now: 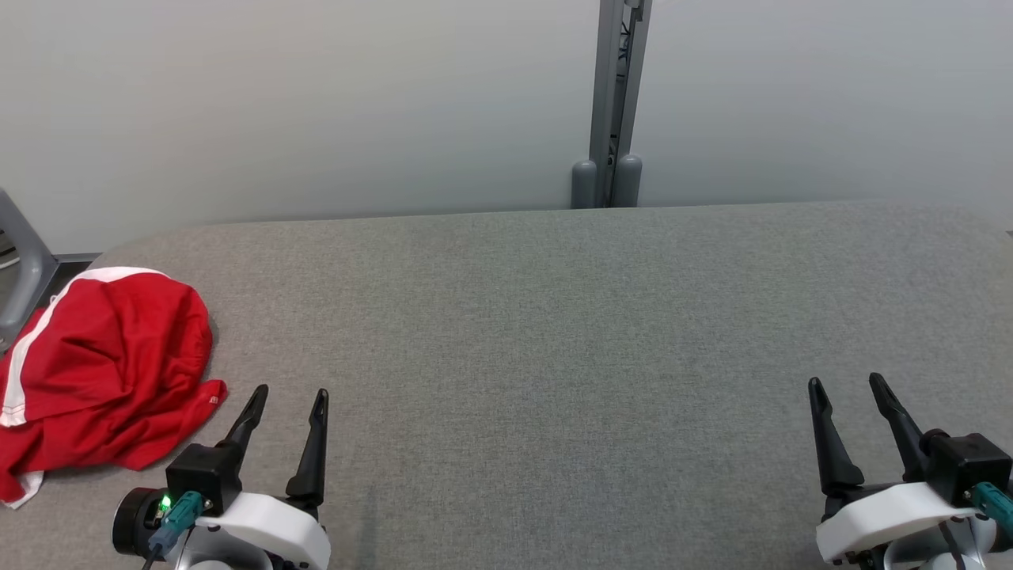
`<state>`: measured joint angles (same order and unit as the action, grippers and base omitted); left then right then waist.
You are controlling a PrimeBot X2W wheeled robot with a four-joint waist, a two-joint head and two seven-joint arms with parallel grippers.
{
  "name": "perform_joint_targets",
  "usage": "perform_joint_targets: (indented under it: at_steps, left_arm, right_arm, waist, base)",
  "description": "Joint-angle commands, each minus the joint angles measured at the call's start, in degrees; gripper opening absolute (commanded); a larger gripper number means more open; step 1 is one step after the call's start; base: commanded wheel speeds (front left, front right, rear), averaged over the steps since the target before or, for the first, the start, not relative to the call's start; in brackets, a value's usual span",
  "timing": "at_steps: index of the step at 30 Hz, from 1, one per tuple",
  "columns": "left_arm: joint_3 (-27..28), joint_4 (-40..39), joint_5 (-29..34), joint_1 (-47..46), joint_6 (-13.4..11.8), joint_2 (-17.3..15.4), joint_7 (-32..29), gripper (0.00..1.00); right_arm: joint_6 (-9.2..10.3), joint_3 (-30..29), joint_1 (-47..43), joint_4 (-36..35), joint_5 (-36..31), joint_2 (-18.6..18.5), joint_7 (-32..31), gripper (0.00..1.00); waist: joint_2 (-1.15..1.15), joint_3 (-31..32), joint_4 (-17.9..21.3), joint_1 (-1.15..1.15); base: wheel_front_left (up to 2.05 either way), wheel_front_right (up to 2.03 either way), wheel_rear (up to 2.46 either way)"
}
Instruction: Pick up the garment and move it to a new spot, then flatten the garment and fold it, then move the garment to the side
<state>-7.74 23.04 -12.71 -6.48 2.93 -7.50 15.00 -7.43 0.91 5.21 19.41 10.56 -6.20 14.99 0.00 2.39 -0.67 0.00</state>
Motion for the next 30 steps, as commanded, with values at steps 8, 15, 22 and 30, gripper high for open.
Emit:
perform_joint_targets:
  at_steps: [8, 15, 22, 30]
  left_arm:
    - [0.8, 0.0, -1.0, -1.9, -0.6, -0.1, 0.3, 1.0]
    - [2.1, -0.6, -1.7, -2.2, -1.1, -0.6, 0.2, 1.0]
    - [3.6, -1.0, -2.6, -2.1, -1.6, -1.2, 0.1, 1.0]
    - [4.6, -0.3, -3.0, -1.9, -2.0, -1.6, 0.1, 1.0]
  right_arm:
    - [-0.1, 0.0, -0.4, -1.4, -0.3, -0.1, 0.3, 1.0]
    - [-0.1, 1.4, 0.2, -2.6, -0.2, 0.4, 0.2, 1.0]
    - [-0.1, 3.2, 0.1, -4.1, -0.4, 0.8, -0.1, 1.0]
    - [-0.1, 4.5, 0.1, -5.1, -1.3, 1.2, -0.6, 1.0]
  waist:
    - [0.0, -0.2, -3.5, 0.0]
    - [0.0, -0.7, -8.9, 0.0]
    - [0.0, -1.0, -15.8, 0.0]
    - [0.0, -1.2, -20.8, 0.0]
  base:
    - [0.0, 0.0, 0.0]
    - [0.0, 0.0, 0.0]
    - [0.0, 0.0, 0.0]
    - [0.0, 0.0, 0.0]
